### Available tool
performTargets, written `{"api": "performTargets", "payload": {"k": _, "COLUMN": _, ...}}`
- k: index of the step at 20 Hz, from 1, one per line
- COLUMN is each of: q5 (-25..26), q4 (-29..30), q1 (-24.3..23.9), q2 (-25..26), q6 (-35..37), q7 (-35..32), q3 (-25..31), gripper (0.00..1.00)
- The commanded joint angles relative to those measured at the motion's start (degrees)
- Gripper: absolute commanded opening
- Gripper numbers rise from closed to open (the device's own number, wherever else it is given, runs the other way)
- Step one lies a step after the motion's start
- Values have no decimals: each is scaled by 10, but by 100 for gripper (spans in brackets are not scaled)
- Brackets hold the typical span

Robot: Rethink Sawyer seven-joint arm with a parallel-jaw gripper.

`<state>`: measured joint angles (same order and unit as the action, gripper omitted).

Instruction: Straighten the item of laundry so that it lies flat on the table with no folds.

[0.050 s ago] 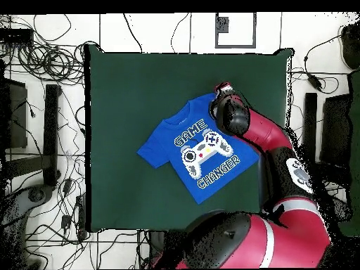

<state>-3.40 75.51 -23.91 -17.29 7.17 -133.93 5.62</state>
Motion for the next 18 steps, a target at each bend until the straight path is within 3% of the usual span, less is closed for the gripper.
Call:
{"api": "performTargets", "payload": {"k": 1, "q5": -8, "q4": 104, "q1": 30, "q2": -46, "q6": 65, "q7": -55, "q3": 57, "gripper": 100}}
{"api": "performTargets", "payload": {"k": 18, "q5": 1, "q4": 121, "q1": 25, "q2": -23, "q6": 17, "q7": -56, "q3": 70, "gripper": 100}}
